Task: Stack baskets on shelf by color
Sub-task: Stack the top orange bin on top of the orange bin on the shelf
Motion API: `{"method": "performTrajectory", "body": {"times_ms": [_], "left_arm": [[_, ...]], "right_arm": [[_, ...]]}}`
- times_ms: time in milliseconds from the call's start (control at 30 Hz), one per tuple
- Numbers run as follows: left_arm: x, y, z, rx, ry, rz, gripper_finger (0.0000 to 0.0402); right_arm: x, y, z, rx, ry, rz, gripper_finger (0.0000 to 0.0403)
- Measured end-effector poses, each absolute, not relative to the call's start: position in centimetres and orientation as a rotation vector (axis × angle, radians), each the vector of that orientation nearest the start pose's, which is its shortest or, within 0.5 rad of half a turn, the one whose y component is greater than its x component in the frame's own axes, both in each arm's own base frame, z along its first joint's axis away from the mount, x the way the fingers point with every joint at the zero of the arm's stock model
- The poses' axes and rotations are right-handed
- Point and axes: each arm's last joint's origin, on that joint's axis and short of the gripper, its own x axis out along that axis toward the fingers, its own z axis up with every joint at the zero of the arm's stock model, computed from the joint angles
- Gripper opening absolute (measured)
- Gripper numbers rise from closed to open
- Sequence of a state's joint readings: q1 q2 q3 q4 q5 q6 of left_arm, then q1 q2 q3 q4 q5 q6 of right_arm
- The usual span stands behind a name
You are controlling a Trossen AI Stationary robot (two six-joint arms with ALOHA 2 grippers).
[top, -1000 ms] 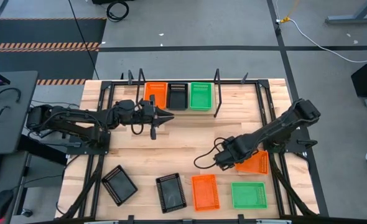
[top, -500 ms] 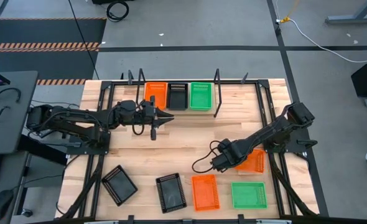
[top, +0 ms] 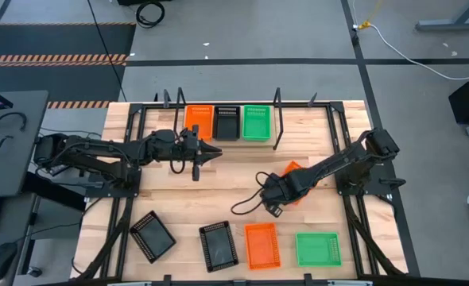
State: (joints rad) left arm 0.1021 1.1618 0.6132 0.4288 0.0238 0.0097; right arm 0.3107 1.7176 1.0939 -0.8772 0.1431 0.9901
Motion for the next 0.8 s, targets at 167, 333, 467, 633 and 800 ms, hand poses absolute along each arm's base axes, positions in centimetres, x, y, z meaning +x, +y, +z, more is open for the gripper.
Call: {"method": "performTrajectory", "body": {"times_ms": [167, 333, 467, 633, 800], "left_arm": [[25.0, 2.5, 25.6, 0.002, 0.134, 0.077, 0.0049], [25.0, 2.6, 25.6, 0.003, 0.136, 0.08, 0.0052], [25.0, 2.6, 25.6, 0.003, 0.137, 0.081, 0.0049], [25.0, 2.8, 25.6, 0.002, 0.137, 0.092, 0.0046], [24.5, 3.0, 26.2, 0.004, 0.111, 0.11, 0.0047]], "right_arm": [[30.9, 8.8, 20.5, 0.345, 1.253, -0.446, 0.0006], [33.2, 8.6, 23.1, 0.218, 1.109, -0.29, 0.0004], [34.3, 8.3, 24.6, 0.138, 1.037, -0.204, 0.0003], [35.0, 8.1, 26.0, 0.0, 0.992, -0.13, 0.0002], [35.9, 6.3, 26.4, -0.081, 0.939, -0.108, 0.0002]]}}
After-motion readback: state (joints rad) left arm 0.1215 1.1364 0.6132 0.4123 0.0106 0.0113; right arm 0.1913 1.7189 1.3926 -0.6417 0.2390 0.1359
